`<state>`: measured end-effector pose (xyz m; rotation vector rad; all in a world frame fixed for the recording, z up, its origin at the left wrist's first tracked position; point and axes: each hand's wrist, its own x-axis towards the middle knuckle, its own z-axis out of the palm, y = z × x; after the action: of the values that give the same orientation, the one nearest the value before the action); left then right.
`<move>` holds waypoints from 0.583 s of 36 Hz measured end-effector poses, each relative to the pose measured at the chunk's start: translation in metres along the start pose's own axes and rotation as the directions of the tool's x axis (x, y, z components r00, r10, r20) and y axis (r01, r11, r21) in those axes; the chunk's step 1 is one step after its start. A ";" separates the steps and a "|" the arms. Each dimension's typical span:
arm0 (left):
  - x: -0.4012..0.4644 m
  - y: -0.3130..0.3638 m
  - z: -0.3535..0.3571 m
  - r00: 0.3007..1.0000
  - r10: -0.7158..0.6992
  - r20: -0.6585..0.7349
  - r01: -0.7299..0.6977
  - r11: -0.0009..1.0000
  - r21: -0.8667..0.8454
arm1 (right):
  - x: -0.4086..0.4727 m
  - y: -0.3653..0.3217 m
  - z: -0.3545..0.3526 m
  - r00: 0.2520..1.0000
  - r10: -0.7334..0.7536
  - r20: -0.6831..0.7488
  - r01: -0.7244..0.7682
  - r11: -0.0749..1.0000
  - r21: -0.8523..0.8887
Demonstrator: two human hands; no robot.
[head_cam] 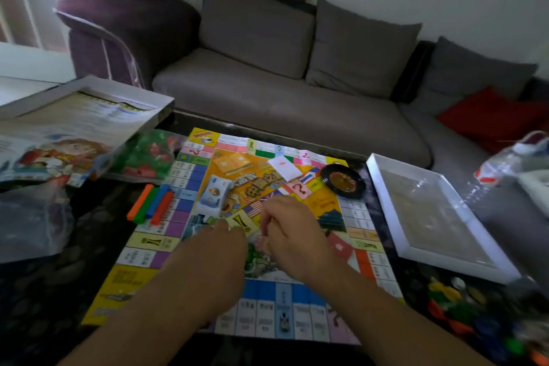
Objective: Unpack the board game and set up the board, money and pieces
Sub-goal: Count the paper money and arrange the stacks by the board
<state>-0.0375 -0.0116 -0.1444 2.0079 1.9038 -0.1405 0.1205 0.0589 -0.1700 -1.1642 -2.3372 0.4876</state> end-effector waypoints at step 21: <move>-0.011 0.082 0.019 0.932 0.312 -0.182 -0.331 0.940 -0.079 | -0.143 -0.015 -0.081 0.933 0.161 0.323 -0.148 0.987 -0.063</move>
<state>0.0450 -0.0295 -0.1425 2.2821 1.6025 0.2209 0.2311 -0.0573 -0.1328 -1.3826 -2.5516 0.7458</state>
